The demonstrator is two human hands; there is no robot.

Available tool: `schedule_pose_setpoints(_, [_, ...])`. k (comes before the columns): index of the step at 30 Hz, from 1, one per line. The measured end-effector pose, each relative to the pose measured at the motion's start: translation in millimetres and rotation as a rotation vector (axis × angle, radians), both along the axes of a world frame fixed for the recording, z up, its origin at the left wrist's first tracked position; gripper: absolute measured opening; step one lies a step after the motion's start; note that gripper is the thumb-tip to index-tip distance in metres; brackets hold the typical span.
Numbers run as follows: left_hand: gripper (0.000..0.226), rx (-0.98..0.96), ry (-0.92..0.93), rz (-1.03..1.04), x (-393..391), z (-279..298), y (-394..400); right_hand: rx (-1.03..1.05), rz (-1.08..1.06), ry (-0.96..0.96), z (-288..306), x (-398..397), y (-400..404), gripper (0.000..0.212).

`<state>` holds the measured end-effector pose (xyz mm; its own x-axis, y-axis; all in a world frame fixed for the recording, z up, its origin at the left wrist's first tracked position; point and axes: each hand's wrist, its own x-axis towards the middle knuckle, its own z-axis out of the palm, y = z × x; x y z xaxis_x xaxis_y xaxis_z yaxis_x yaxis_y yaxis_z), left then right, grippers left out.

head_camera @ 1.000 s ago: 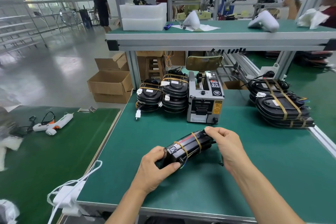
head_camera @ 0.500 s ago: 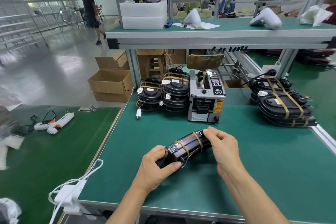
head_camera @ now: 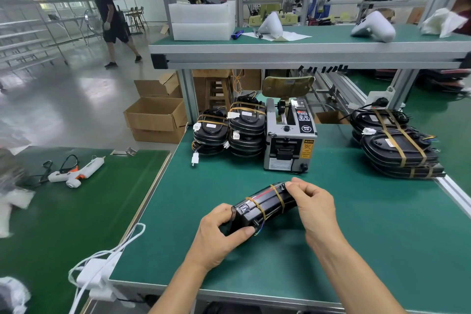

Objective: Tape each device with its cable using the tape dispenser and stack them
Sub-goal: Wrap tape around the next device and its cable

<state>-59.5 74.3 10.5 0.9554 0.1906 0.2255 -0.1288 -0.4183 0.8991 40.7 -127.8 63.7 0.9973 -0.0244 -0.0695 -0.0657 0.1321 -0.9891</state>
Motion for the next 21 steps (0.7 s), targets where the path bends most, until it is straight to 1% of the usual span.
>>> schedule_pose_setpoints(2, [0.041,-0.001,-0.001,0.003,0.4,-0.9,0.3,-0.019,0.012,-0.006,-0.7,0.6,-0.9,0.023])
schedule_pose_setpoints(6, [0.040,0.001,0.007,0.001,0.5,-1.7,1.0,-0.053,0.021,-0.001,-2.6,1.5,-1.1,0.020])
schedule_pose_setpoints(9, [0.040,-0.002,0.004,0.001,0.5,-1.4,0.9,-0.075,0.013,-0.023,-3.4,1.2,-0.3,0.022])
schedule_pose_setpoints(13, [0.039,0.000,0.002,-0.002,0.5,-1.3,0.9,-0.116,-0.007,-0.046,-4.7,-0.2,1.0,0.018])
schedule_pose_setpoints(18, [0.041,0.001,0.003,-0.002,0.2,-1.0,0.5,-0.245,-0.057,-0.093,-5.2,-2.4,1.7,0.014])
schedule_pose_setpoints(21, [0.041,0.003,0.007,-0.001,0.0,-0.6,0.2,-0.309,-0.074,-0.126,-4.6,-3.2,1.8,0.014])
